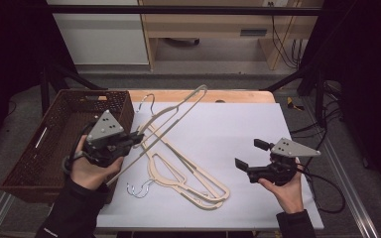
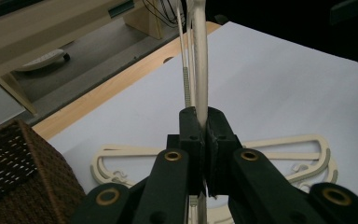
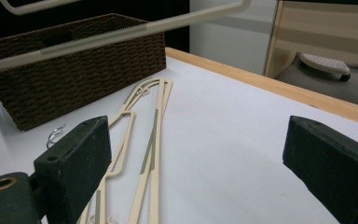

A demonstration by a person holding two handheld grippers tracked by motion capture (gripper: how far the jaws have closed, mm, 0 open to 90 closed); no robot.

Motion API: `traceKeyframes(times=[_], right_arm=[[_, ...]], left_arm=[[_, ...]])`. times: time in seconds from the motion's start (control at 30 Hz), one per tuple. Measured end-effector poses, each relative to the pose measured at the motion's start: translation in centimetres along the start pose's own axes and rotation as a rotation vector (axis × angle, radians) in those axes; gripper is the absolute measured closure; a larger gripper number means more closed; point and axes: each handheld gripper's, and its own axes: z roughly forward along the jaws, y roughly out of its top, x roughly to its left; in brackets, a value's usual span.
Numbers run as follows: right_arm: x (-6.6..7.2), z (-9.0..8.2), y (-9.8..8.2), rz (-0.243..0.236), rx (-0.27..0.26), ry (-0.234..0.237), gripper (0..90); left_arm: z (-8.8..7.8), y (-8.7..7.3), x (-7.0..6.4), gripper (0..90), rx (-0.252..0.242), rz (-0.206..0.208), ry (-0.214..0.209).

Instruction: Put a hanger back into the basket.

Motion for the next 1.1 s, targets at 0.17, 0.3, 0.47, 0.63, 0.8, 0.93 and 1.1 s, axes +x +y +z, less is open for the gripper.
traceKeyframes(times=[0.17, 0.3, 0.47, 0.63, 0.8, 0.93, 1.1], right_arm=[[-0.2, -0.1, -0.4, 0.013, 0.011, -0.014, 6.2], [-0.2, 0.0, -0.5, 0.014, 0.022, -0.024, 5.9], [-0.2, 0.1, -0.5, 0.014, 0.028, -0.03, 5.2], [-0.1, 0.3, -0.6, 0.012, 0.039, -0.034, 4.9], [-0.1, 0.5, -0.6, 0.011, 0.045, -0.035, 4.7], [-0.1, 0.6, -0.7, 0.008, 0.049, -0.035, 4.6], [-0.1, 0.7, -0.7, 0.005, 0.054, -0.034, 4.5]], left_arm=[[-1.4, 0.1, 3.3, 87.1, 0.001, -0.03, 0.023], [-2.0, -0.5, 5.3, 87.1, 0.002, -0.038, 0.032], [-2.3, -1.3, 7.4, 87.1, 0.03, -0.035, 0.065], [-3.0, -2.8, 10.3, 87.1, 0.055, -0.046, 0.088], [-3.8, -4.4, 13.1, 87.0, 0.058, -0.074, 0.133], [-4.4, -6.0, 14.9, 87.0, 0.086, -0.108, 0.16], [-5.0, -8.0, 16.5, 87.0, 0.092, -0.151, 0.169]])
